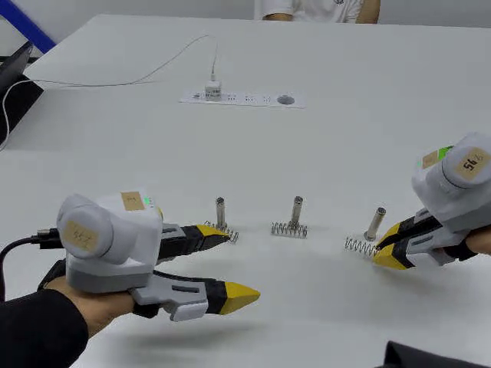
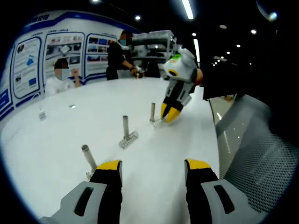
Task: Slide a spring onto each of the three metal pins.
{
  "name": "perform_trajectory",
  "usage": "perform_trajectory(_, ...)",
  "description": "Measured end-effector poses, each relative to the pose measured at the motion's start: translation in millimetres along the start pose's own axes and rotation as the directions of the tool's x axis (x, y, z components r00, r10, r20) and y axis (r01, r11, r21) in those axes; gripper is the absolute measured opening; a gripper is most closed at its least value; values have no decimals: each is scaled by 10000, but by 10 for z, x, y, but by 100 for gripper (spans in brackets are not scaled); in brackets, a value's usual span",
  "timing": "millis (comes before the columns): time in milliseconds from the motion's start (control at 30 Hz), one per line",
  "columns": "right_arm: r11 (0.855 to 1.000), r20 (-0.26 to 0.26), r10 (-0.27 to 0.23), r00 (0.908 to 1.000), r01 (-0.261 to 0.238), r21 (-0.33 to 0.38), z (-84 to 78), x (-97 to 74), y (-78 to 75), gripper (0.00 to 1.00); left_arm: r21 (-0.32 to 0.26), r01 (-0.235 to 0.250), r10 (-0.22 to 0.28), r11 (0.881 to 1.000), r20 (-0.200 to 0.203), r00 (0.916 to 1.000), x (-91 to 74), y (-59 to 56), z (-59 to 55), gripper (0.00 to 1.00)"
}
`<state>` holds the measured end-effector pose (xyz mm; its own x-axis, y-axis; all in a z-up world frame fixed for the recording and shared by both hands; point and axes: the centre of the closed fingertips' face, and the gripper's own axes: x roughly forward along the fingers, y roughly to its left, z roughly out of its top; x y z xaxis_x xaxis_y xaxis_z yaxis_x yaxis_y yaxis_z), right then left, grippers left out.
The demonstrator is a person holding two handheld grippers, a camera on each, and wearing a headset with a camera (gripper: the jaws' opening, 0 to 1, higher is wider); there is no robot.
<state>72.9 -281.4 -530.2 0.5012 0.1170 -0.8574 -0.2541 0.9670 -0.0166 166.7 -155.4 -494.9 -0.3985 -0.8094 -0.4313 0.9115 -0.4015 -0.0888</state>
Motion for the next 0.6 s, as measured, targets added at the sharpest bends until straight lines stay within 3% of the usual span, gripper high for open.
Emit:
perform_trajectory(200,9995,121,85,9999,-81,-307,93,-24,71,11,397,441,-432,9982,-233,9988,151,-35,33,52)
perform_trajectory(600,9908,163,670,9976,-646,-1191,293,14,329,11,440,756,-738,9962,-415,9964,288,-65,4,48)
